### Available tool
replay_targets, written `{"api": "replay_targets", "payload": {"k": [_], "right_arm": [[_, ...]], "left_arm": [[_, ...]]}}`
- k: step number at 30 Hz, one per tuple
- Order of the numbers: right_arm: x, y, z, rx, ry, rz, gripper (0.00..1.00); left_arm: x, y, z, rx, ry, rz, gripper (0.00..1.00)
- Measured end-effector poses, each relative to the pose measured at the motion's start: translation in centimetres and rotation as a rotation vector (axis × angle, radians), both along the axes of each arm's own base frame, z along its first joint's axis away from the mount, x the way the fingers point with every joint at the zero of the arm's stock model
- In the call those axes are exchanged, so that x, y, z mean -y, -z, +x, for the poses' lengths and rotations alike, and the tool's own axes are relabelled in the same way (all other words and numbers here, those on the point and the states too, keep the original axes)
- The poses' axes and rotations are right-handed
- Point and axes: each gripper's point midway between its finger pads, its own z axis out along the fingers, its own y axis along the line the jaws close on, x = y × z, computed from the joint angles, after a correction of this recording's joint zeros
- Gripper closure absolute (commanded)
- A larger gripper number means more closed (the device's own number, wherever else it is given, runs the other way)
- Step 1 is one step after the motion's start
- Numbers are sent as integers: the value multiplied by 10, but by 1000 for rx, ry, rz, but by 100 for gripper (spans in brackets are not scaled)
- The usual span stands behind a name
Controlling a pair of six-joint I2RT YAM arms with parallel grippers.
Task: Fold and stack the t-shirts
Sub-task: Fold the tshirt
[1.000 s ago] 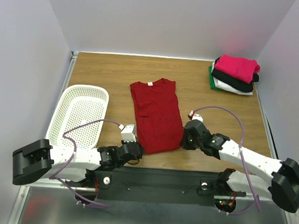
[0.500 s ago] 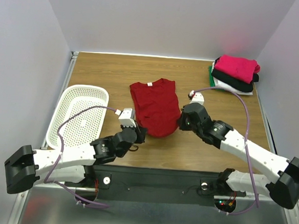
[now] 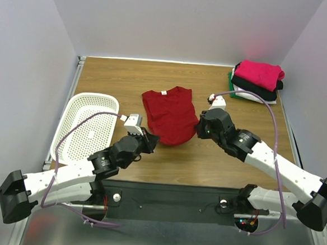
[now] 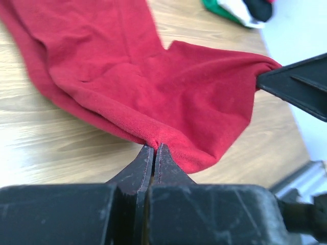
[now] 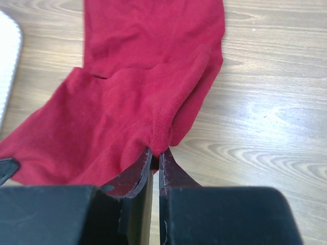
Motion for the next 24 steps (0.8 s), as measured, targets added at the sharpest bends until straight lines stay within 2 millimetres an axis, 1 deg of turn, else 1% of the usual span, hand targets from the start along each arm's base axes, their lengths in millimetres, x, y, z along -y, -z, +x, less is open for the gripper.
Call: {"api": "replay_targets", "payload": {"k": [2,3,7,9,13,16,19,21,22,24], "right_arm": [[2,-7,-5,5,-10,18,100],[4,-11,-8,9,-13,28,100],[11,-21,-20,12,-28,50,100],[13,-24,-26,10,-39,57,100],[18,-33,-39,11,-65,77,100],[22,-39,-48,18,-78,95,100],[26,-43,-51,25,-76,101,99],[28,-42,-50,28,-66,93,100],[29,-40,-48,25,-59,84,100],[30,-31,-41,15,-28,42,100]], "left_arm": [[1,-6,-6,7,30,-31,100],[2,-6,-9,6,43,-35,100],[14,4,-29,-19,135,-24,100],[21,4,-40,-26,179,-27,100],[33,0,-63,-34,262,-49,100],[33,-5,-74,-39,286,-74,100],[32,-12,-77,-36,284,-102,100],[29,-14,-74,-29,257,-108,100],[27,-12,-70,-26,228,-96,100],[24,-6,-61,-21,183,-62,100]]}}
